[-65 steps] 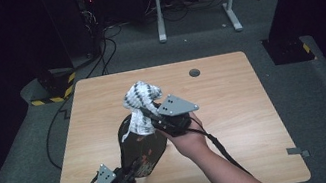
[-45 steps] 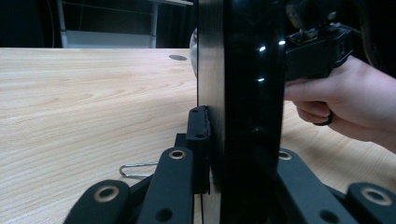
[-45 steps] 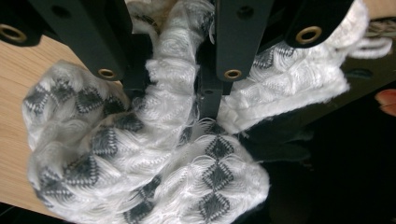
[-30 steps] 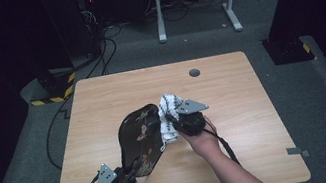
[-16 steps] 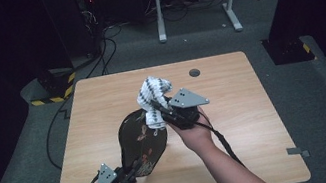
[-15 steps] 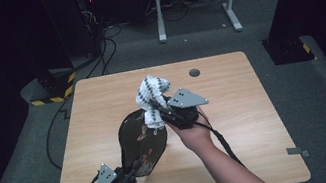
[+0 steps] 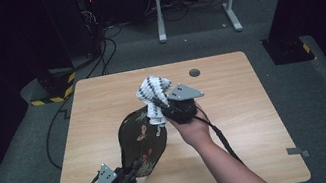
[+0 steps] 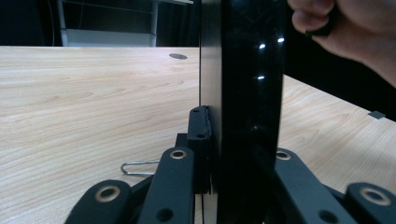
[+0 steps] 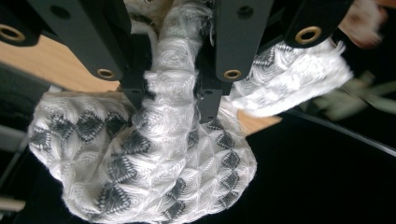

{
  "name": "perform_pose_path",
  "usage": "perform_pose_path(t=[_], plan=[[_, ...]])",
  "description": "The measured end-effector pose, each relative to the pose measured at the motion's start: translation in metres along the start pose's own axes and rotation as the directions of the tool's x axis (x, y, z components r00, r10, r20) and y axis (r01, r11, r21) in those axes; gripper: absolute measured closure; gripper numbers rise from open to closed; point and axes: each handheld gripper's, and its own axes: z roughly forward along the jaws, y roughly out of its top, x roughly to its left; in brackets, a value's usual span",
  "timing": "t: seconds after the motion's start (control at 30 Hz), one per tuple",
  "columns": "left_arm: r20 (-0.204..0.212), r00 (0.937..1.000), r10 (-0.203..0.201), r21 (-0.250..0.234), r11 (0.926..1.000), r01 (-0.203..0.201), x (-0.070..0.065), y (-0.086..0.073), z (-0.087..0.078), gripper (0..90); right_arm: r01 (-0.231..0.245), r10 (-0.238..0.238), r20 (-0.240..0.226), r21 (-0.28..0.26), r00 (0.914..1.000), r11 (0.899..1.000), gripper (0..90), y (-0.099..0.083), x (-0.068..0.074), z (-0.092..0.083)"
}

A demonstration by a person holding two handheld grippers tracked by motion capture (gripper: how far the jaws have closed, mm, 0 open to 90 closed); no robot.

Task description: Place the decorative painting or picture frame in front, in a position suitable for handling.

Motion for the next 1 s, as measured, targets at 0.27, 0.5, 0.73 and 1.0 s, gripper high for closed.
perform_pose_path(t=[0.27, 0.5, 0.73, 1.0], plan=[[-0.004, 1.0000, -0.001, -0.002, 1.0000, 0.001, 0.000, 0.000, 0.001, 79.5, 0.019, -0.017, -0.030, 0.094, 0.9994, 0.995, 74.4, -0.046, -0.004, 0.002], [-0.005, 1.0000, -0.001, -0.001, 1.0000, 0.001, -0.001, 0.000, 0.001, 79.5, 0.034, -0.026, -0.048, 0.171, 0.9985, 0.985, 75.6, -0.077, 0.001, 0.007], [-0.005, 1.0000, 0.001, 0.002, 1.0000, -0.001, 0.000, 0.000, 0.001, 79.7, 0.068, -0.064, -0.043, 0.109, 0.9970, 0.992, 75.7, -0.062, 0.003, -0.002], [-0.003, 1.0000, 0.001, 0.004, 1.0000, -0.001, 0.000, 0.001, 0.001, 79.9, 0.139, -0.139, -0.012, -0.001, 0.9902, 0.990, 75.7, -0.017, 0.010, -0.017]])
